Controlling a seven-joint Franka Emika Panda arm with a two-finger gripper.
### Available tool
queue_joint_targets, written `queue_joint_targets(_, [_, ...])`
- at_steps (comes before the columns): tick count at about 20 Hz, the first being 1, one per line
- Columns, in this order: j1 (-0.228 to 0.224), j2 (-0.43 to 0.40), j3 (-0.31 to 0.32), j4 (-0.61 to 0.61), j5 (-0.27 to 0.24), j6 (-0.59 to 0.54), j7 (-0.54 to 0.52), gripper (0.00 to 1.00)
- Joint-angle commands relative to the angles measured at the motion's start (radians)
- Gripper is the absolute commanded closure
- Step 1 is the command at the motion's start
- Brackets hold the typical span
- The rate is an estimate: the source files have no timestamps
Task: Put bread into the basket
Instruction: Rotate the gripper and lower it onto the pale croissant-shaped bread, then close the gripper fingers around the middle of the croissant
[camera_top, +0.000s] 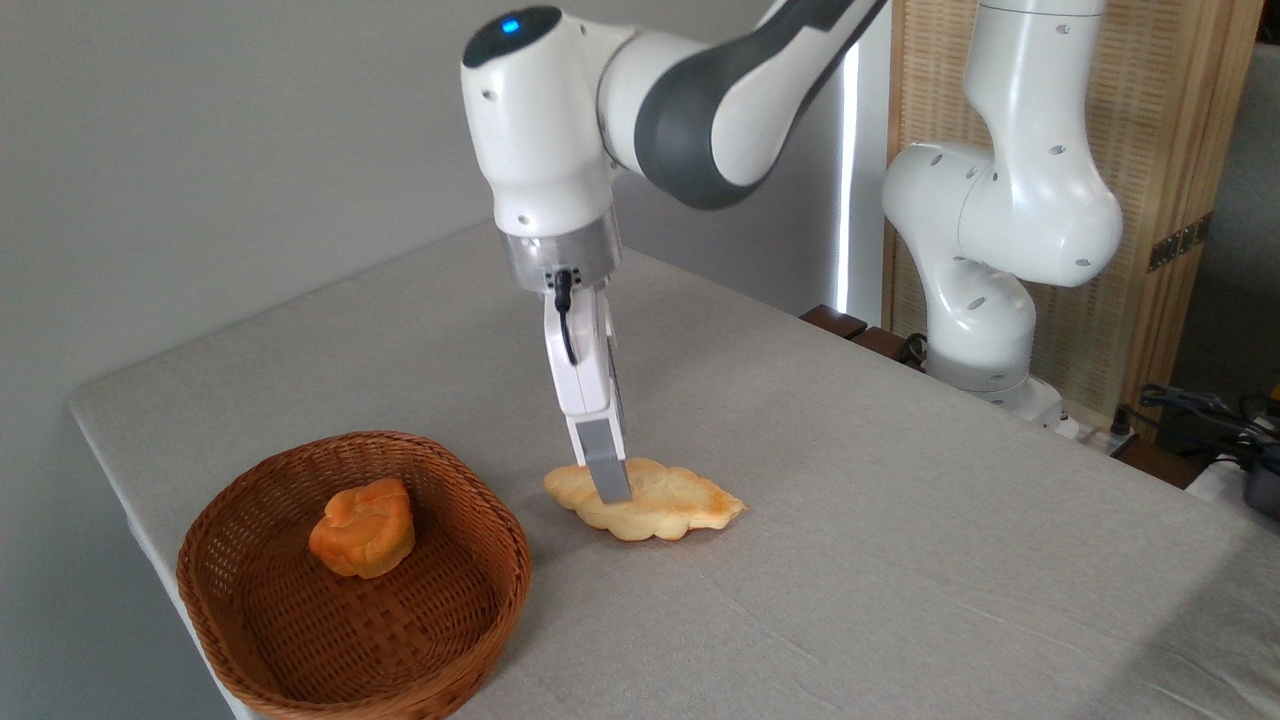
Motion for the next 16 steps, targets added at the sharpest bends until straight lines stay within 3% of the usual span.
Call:
queue_joint_targets(1, [0.003,-0.014,0.011,-0.030,0.065,0.029,0.124,0.01])
queue_joint_targets(4, [0.003,-0.004,0.011,-0.039,0.087,0.043,0.137,0.01])
queue_joint_targets(13, [0.000,0.027,0.010,-0.047,0.087,0.064,0.157,0.03])
queue_joint_targets(15, [0.000,0.027,0.010,-0.047,0.087,0.064,0.157,0.27])
queue_joint_targets(16, [0.000,0.027,0.010,-0.045,0.087,0.063,0.155,0.46])
